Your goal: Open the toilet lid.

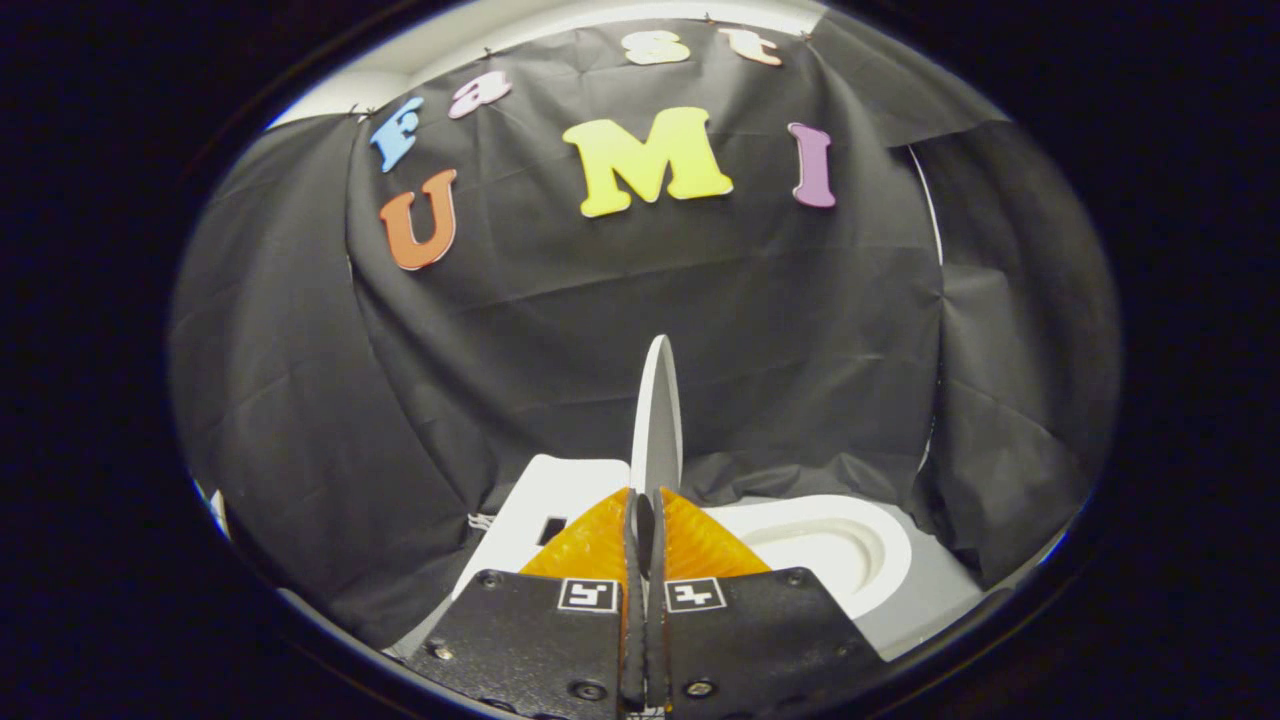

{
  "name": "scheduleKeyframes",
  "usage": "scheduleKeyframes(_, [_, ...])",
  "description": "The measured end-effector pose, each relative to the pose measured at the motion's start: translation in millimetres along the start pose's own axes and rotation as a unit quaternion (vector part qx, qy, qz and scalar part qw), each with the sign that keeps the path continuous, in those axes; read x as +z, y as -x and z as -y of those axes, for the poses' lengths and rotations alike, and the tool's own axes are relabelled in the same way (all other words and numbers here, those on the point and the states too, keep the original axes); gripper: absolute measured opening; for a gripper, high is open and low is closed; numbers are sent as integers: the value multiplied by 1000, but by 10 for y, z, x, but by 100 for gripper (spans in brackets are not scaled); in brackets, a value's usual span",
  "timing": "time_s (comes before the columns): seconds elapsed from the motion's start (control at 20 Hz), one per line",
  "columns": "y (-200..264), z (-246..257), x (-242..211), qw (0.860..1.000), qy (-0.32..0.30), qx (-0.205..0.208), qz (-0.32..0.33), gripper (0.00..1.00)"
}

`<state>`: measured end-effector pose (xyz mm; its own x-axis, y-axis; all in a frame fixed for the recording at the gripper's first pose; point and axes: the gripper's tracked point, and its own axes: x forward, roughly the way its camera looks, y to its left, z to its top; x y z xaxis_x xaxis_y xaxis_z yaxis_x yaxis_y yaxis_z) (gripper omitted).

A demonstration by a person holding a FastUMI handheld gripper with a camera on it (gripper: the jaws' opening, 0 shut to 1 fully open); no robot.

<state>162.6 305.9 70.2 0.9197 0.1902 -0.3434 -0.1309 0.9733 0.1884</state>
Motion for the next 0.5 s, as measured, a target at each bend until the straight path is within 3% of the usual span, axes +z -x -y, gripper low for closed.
scheduleKeyframes(0.5, [-91, -560, -108, 998, 68, 6, -3, 4])
